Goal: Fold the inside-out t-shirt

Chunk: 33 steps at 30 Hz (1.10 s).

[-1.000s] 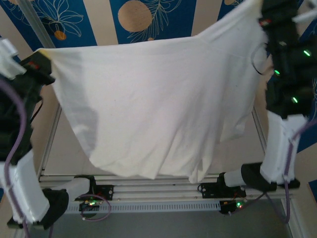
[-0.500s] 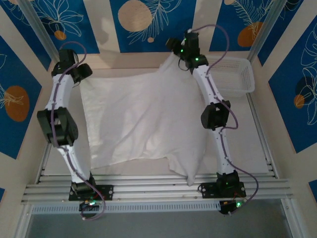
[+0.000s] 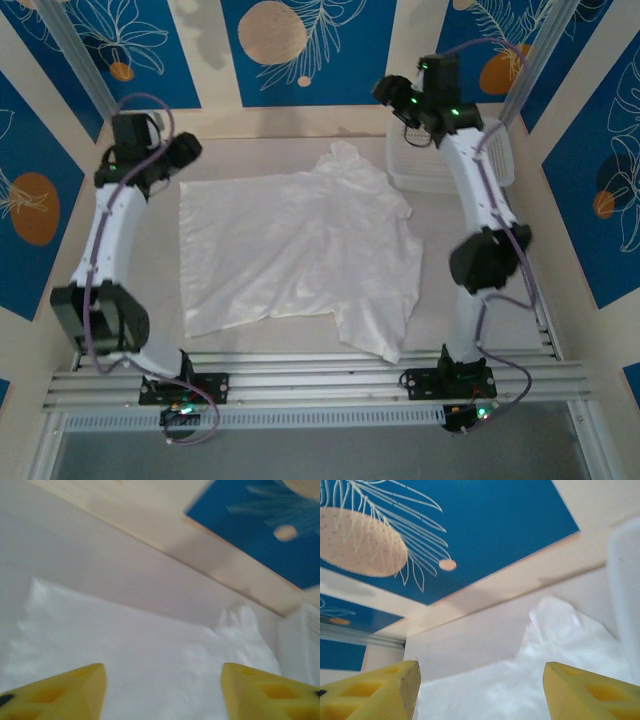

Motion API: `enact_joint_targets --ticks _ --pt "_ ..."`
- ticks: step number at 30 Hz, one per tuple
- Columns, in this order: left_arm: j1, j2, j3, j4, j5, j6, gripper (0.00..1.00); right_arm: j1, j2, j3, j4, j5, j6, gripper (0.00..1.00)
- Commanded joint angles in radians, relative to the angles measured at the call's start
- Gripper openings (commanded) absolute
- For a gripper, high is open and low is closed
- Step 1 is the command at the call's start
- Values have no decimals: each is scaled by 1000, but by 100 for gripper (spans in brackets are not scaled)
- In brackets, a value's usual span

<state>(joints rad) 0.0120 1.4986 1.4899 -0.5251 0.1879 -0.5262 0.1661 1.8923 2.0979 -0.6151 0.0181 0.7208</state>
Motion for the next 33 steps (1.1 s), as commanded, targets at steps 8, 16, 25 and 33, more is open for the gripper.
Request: enact_joint_targets --ticks 8,16,25,33 --pt "-139 31 -468 14 -207 -127 0 -75 -437 -1105 284 -27 259 2" --pt "-115 269 -398 34 -253 -166 0 -63 -323 -1294 328 -61 368 0" --pt "3 478 -285 99 -224 -124 0 -33 -321 -1351 329 31 430 0" --pt "34 369 -301 254 -13 -62 12 -61 -373 -1271 257 -48 296 0"
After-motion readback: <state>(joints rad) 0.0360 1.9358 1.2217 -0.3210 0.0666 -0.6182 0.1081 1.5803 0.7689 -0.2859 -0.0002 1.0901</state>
